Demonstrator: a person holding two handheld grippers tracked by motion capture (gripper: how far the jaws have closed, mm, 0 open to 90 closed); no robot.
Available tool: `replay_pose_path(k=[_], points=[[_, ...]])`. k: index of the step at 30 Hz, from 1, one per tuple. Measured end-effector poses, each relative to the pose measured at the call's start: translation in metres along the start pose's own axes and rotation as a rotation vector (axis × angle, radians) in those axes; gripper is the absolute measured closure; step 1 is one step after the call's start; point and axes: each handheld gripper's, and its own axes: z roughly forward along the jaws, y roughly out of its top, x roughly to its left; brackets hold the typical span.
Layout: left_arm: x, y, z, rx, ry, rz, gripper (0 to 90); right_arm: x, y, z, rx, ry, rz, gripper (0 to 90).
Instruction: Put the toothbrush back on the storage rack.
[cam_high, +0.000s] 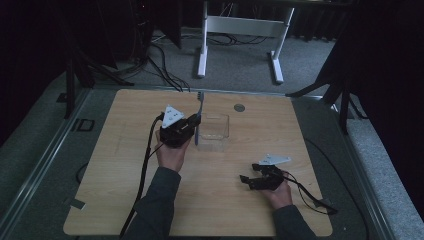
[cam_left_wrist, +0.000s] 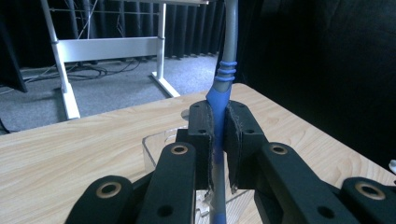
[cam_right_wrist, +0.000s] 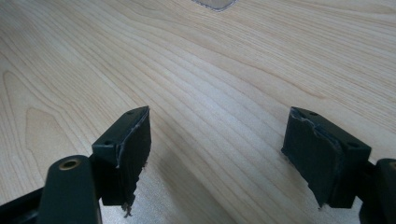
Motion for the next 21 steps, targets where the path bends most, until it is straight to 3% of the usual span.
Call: replay_pose_path(k=[12,21], points=[[0.0019,-0.0025,0.0063,-0.029,-0.011,-0.041,81.3,-0.0001,0.0000,0.0000,0.000,0.001,0.000,22.8],[0.0036,-0.0042,0.0074,-0.058,0.018,-0.051,81.3,-0.0002,0.0000,0.0000,0.000,0.001,0.000,22.8]])
